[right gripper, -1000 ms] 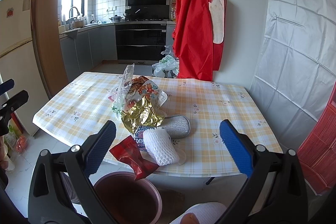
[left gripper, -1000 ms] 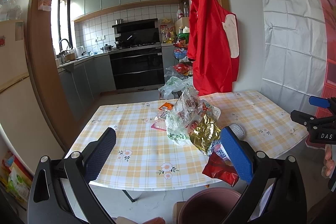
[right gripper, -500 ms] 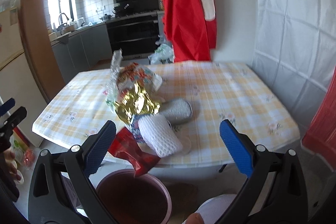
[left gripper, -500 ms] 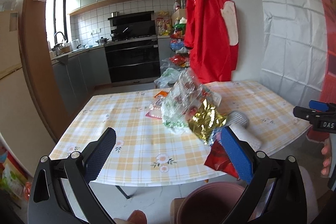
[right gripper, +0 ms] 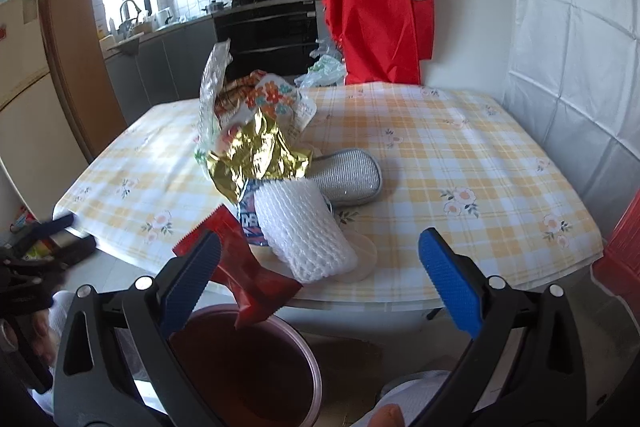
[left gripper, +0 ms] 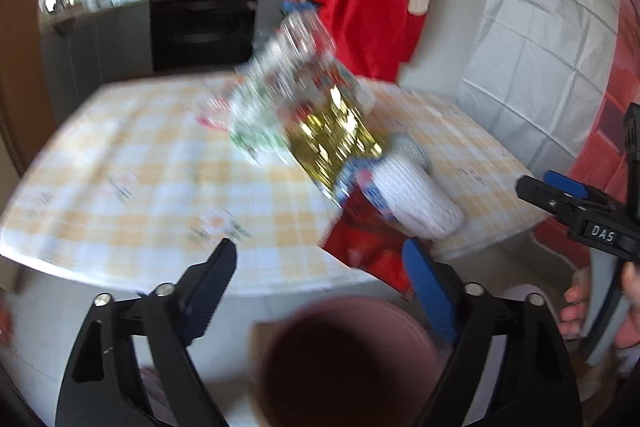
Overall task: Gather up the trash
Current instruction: 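Grasp the red snack wrapper with the left tool while the right tool grasps the white foam net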
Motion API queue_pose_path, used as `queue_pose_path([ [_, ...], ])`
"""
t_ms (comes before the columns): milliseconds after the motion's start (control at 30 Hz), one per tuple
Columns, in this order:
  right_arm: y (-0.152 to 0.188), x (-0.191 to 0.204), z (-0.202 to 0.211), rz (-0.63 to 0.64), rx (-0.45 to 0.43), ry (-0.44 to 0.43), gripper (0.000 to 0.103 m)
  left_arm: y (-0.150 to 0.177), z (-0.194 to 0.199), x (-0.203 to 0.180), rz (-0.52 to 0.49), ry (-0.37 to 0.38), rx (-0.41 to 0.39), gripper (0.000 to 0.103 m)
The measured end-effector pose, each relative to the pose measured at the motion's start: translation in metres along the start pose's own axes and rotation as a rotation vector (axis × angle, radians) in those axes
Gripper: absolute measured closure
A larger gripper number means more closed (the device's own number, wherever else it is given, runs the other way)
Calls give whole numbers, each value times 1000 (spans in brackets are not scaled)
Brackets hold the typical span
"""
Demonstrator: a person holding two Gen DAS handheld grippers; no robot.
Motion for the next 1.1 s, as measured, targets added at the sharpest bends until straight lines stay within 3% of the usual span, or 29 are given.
queue_pose_path([
  [167, 9, -18, -10, 18, 18, 49, 6, 34, -35, -22, 170, 81, 139, 24],
  [233, 13, -26, -13, -3, 24, 54, 6, 38, -46, -29, 264, 99, 172, 15],
  [400, 20, -38, -20, -41, 36, 53, 6, 55, -82, -40, 467, 90, 293, 11],
  [500, 23, -47, -23, -50, 36, 60, 6, 64, -103, -38, 578, 41, 338, 11],
  [667, 28, -63, -29, -73, 42, 74, 6, 73, -123, -28, 700, -8, 369, 11],
  [833, 36, -67, -38, -62, 58, 85, 6, 79, -132, -21, 700, -29, 370, 11],
  [1100, 48, -50, -54, -50, 92, 2, 6, 92, -117, -1, 645, -3, 363, 52],
])
Point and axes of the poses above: each gripper's, at about its wrist camera, not at the fingertips, and z roughly against the way its jaws point, x to its left, y to its underside, the point moved 10 cm from there along -z, roughly the way its jaws point, and after that the axes turned 14 degrees about -x, right-handed, at the moved point
